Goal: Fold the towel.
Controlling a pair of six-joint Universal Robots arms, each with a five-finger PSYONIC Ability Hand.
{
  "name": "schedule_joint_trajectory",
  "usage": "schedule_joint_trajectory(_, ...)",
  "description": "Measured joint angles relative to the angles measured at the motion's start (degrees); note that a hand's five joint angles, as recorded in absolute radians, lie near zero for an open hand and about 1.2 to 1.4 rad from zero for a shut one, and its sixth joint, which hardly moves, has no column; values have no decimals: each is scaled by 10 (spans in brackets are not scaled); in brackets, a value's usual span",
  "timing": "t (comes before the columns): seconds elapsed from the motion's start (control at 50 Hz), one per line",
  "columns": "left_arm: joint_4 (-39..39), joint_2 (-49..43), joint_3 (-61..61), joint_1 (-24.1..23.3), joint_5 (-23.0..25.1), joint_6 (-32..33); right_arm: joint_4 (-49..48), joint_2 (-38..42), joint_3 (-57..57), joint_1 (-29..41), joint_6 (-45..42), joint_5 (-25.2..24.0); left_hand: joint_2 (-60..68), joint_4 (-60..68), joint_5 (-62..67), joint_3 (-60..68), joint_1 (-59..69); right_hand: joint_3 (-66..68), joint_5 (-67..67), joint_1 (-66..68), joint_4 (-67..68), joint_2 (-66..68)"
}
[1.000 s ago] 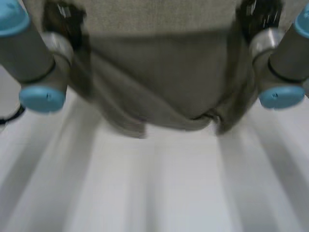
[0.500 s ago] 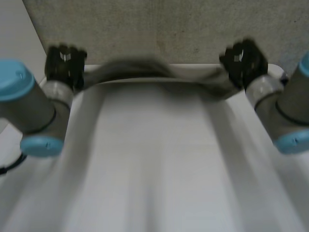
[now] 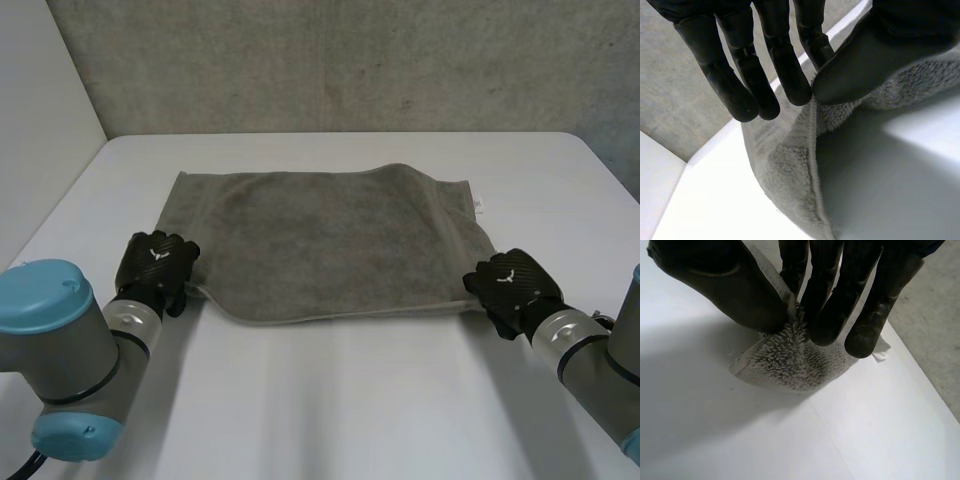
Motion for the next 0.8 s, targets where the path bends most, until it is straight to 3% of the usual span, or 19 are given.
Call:
schedule_joint_trajectory(0.1, 37, -7, -6, 1, -1, 2, -24, 1, 5, -6, 23, -1, 0, 0, 0, 0, 0, 0, 0, 0, 0, 0)
schedule_joint_trajectory(0.16, 60, -13, -10, 2, -1, 5, -37, 1, 8, -7, 31, -2, -140, -144, -136, -154, -107, 0, 0, 0, 0, 0)
schedule_joint_trajectory(0.22, 74, -16, -12, 4, -1, 8, -46, 0, 10, -8, 37, -2, -202, -198, -201, -214, -161, 0, 0, 0, 0, 0)
schedule_joint_trajectory(0.48, 79, -35, -5, 20, 0, 12, -54, -5, 9, -28, 57, 0, -215, -208, -214, -230, -172, 0, 0, 0, 0, 0)
schedule_joint_trajectory(0.6, 77, -39, -3, 23, 0, 12, -53, -5, 2, -46, 73, 2, -209, -204, -210, -226, -167, 0, 0, 0, 0, 0)
schedule_joint_trajectory(0.62, 76, -39, -3, 23, 0, 13, -53, -5, 1, -48, 76, 2, -194, -193, -199, -211, -153, 0, 0, 0, 0, 0)
schedule_joint_trajectory(0.68, 69, -37, -3, 24, -1, 13, -51, -5, -2, -56, 87, 2, -15, -7, -27, -30, 5, 0, 0, 0, 0, 0)
schedule_joint_trajectory(0.8, 38, -15, -8, 29, 0, 20, -46, -9, -5, -60, 95, 1, -1, 6, -21, -5, 5, 0, 0, 0, 0, 0)
